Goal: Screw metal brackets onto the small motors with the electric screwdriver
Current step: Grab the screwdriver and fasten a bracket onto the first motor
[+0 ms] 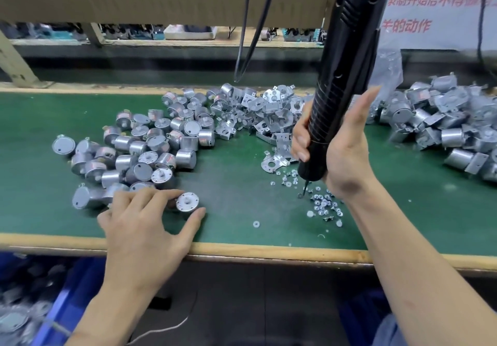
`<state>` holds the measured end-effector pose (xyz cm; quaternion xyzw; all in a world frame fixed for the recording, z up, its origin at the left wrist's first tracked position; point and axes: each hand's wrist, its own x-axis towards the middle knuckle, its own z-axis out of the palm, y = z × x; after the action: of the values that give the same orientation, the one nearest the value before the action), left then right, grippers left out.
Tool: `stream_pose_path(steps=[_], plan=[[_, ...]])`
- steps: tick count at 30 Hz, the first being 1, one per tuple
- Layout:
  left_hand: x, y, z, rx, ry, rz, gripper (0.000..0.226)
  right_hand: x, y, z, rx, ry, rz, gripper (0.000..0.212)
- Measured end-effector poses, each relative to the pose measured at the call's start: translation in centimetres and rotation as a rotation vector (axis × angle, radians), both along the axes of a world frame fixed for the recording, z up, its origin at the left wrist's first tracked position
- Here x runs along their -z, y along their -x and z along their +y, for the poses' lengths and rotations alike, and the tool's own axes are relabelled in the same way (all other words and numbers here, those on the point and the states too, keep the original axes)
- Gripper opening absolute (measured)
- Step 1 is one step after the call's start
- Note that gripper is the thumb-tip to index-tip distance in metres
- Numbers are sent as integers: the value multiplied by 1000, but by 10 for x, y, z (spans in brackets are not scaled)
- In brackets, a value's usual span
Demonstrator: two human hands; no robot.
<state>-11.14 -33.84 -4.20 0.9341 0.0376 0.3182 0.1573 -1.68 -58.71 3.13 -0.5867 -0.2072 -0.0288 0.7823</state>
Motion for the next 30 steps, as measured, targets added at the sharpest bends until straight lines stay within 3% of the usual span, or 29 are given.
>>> stream_pose_path(steps=[7, 17, 30], plan=[[-3, 2, -4, 53, -81, 55, 40, 0, 2, 3, -8, 31, -11, 74], [-6, 2, -12, 73, 42, 115, 33, -1, 5, 5, 45, 78, -28, 71], [-6, 4, -16, 47, 30, 128, 36, -1, 10, 3, 90, 71, -55, 66]])
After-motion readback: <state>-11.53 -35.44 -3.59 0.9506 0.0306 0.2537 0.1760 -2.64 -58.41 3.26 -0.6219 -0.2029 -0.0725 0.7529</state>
